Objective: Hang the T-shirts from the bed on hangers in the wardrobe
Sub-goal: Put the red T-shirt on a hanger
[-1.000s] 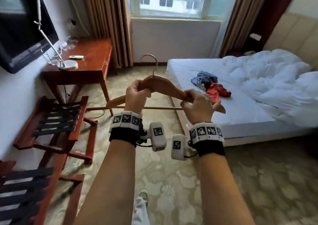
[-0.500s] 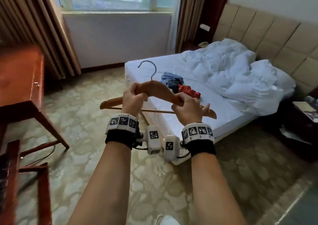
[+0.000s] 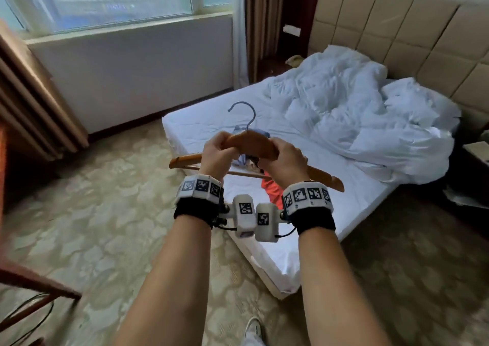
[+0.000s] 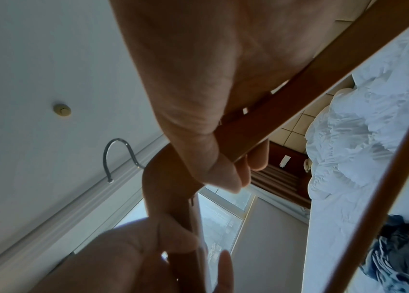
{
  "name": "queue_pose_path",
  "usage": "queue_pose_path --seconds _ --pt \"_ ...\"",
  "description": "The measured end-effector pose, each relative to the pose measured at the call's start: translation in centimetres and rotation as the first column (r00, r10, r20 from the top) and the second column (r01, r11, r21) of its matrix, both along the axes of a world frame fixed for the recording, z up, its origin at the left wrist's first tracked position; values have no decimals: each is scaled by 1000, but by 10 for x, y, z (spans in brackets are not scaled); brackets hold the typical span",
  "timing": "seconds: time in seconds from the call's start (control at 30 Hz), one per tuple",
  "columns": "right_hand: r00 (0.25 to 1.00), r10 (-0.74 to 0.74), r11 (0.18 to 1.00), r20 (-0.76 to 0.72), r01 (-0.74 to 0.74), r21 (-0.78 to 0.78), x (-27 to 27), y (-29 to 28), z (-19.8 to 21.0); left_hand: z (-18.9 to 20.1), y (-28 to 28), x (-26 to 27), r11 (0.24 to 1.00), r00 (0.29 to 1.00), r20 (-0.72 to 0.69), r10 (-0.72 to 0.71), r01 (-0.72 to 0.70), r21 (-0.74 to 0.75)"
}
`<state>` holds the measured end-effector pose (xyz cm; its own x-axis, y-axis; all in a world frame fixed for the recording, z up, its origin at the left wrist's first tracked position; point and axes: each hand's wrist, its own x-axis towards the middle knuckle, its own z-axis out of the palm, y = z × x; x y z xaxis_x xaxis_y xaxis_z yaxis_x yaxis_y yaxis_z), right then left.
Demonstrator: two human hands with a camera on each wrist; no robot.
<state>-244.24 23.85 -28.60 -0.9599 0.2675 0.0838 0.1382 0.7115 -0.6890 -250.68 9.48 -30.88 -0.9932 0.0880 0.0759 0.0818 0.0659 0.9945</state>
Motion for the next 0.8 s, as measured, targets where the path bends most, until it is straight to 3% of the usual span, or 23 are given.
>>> queue_pose_path --seconds 0.2,0.5,0.8 --pt "997 -56 998 46 57 -21 -95 43 -7 -13 46 -102 997 997 22 -72 71 38" --pt "987 -137 980 83 147 -131 -232 99 -38 -42 104 -262 967 966 61 -253 254 -23" --pt "967 -215 922 138 247 -297 -353 137 -61 -67 162 -400 831 850 71 -523 526 -182"
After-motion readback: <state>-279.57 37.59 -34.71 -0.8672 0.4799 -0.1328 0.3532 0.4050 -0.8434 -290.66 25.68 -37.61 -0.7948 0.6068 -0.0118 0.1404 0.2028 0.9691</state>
